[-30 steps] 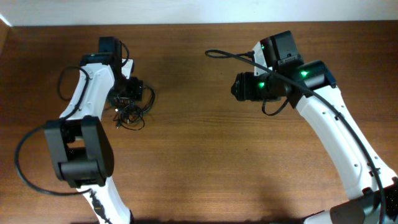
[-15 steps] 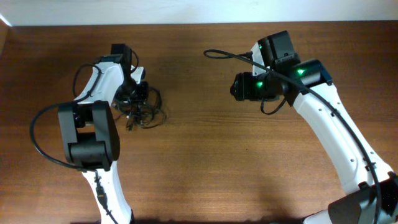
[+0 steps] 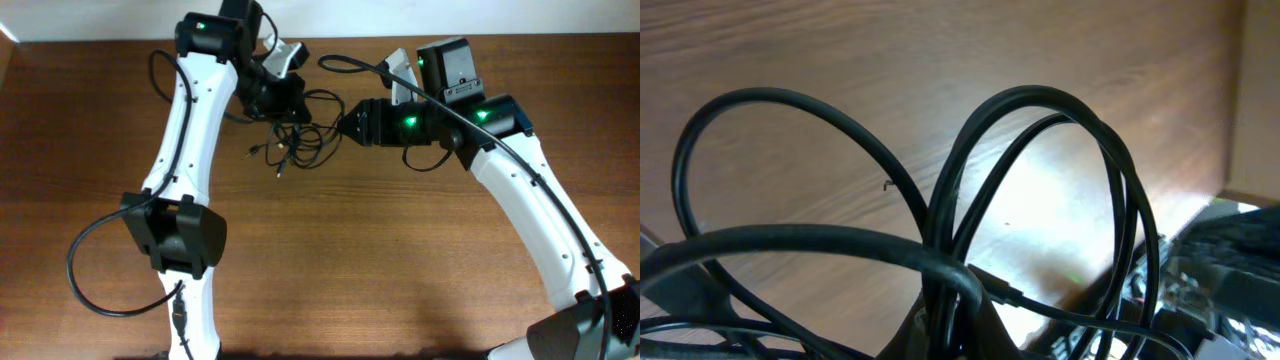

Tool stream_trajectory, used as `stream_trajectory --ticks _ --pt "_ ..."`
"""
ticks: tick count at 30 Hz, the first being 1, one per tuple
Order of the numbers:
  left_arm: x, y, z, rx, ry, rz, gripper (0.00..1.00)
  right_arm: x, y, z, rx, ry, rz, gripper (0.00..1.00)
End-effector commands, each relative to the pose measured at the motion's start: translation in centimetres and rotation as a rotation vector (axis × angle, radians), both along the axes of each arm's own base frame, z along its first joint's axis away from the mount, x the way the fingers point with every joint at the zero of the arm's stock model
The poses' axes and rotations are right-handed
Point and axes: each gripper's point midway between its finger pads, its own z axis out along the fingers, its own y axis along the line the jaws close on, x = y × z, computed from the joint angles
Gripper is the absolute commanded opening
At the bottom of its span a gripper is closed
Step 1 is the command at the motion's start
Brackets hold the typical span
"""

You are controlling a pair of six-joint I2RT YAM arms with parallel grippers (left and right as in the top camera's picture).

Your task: Untangle cables

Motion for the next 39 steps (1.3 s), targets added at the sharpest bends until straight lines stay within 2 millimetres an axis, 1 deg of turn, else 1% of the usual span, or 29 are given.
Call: stream_trajectory --ticks 1,2,4,5,6,7,8,9,10,11,12,14,15,16,18,19,20,21,23,25,26,28,29,30,32,33,34,38,39 --pt "-1.3 -3.5 2.7 -0.161 -0.013 -0.081 0.00 0.9 -0.3 -2.0 -0.023 0.087 -0.078 0.61" --pt "-1.6 -4.2 3.6 -0.220 -0.006 -0.094 0.00 1.2 -0.2 -2.6 -0.020 0.107 -0.083 0.61" --pt "-1.9 -4.9 4.6 -0.287 -0.013 -0.125 0.00 1.7 0.1 -3.6 -0.021 0.119 -0.081 0.61" --pt "-2.3 -5.6 5.7 -0.360 -0.026 -0.164 0.00 2.0 0.2 -4.4 -0.028 0.133 -0.082 0.61" --pt "-2.6 -6.2 6.9 -0.436 -0.054 -0.207 0.00 2.2 -0.2 -5.5 -0.057 0.154 -0.098 0.51" --pt "-2.4 -5.9 7.5 -0.447 -0.080 -0.210 0.00 2.2 -0.8 -6.2 -0.091 0.168 -0.120 0.34" --pt "-2.1 -5.4 7.9 -0.447 -0.100 -0.207 0.00 2.1 -1.9 -7.0 -0.143 0.187 -0.156 0.25" --pt "-1.5 -4.6 8.7 -0.450 -0.135 -0.194 0.00 2.0 -2.7 -7.4 -0.165 0.200 -0.175 0.15" --pt "-0.7 -3.4 9.9 -0.451 -0.187 -0.174 0.00 2.1 -3.6 -7.6 -0.172 0.219 -0.194 0.07" --pt "-0.3 -2.4 11.2 -0.459 -0.231 -0.160 0.00 2.2 -4.3 -7.7 -0.174 0.231 -0.210 0.04" --pt "0.2 -1.3 12.5 -0.464 -0.283 -0.146 0.00 2.4 -5.3 -7.8 -0.170 0.247 -0.229 0.04" --pt "0.9 0.6 14.4 -0.458 -0.363 -0.118 0.00 2.5 -5.8 -7.1 -0.122 0.235 -0.192 0.04" --pt "1.5 2.5 15.7 -0.449 -0.423 -0.085 0.00 2.5 -6.2 -6.1 -0.082 0.209 -0.150 0.04" --pt "1.9 4.0 16.4 -0.440 -0.460 -0.059 0.00 2.4 -6.7 -5.4 -0.058 0.193 -0.133 0.04" --pt "2.6 6.8 17.3 -0.418 -0.505 -0.003 0.00 1.7 -6.4 -2.5 0.072 0.131 -0.023 0.04" --pt "2.8 8.1 17.4 -0.412 -0.509 0.027 0.00 0.9 -6.0 -0.4 0.167 0.098 0.045 0.04" --pt "2.7 8.5 17.3 -0.411 -0.500 0.040 0.00 0.4 -5.7 1.0 0.226 0.074 0.087 0.04" --pt "2.5 8.5 17.1 -0.411 -0.481 0.045 0.00 -0.2 -5.3 2.6 0.282 0.052 0.124 0.04" --pt "1.4 6.9 16.6 -0.422 -0.420 0.022 0.00 -1.2 -4.0 5.1 0.345 0.012 0.176 0.04" --pt "0.3 4.4 15.8 -0.403 -0.373 -0.022 0.00 -1.3 -2.9 6.3 0.366 -0.007 0.184 0.04" --pt "0.0 3.2 15.1 -0.358 -0.363 -0.044 0.00 -1.1 -2.6 6.9 0.385 -0.006 0.175 0.04" --pt "-0.2 1.5 13.3 -0.233 -0.362 -0.077 0.00 0.0 -3.0 7.5 0.406 0.005 0.122 0.09" --pt "-0.2 1.1 12.5 -0.169 -0.354 -0.068 0.00 1.0 -3.9 7.3 0.393 0.017 0.053 0.14" --pt "0.0 1.1 11.5 -0.087 -0.327 -0.021 0.00 2.4 -5.1 6.7 0.359 0.018 -0.036 0.29" --pt "0.1 0.8 10.8 -0.013 -0.321 0.004 0.00 2.8 -5.9 6.3 0.342 0.028 -0.074 0.49" --pt "0.0 0.3 10.7 -0.002 -0.327 -0.008 0.00 2.5 -5.8 6.1 0.340 0.043 -0.072 0.52" --pt "-0.1 0.0 10.7 -0.004 -0.329 -0.013 0.00 2.1 -5.4 5.7 0.331 0.061 -0.065 0.52" --pt "0.5 -0.2 11.1 -0.016 -0.334 0.024 0.00 1.6 -5.7 1.6 0.127 0.132 -0.178 0.52" --pt "0.6 -0.2 11.1 -0.020 -0.333 0.035 0.00 1.4 -5.6 0.9 0.086 0.139 -0.193 0.53"
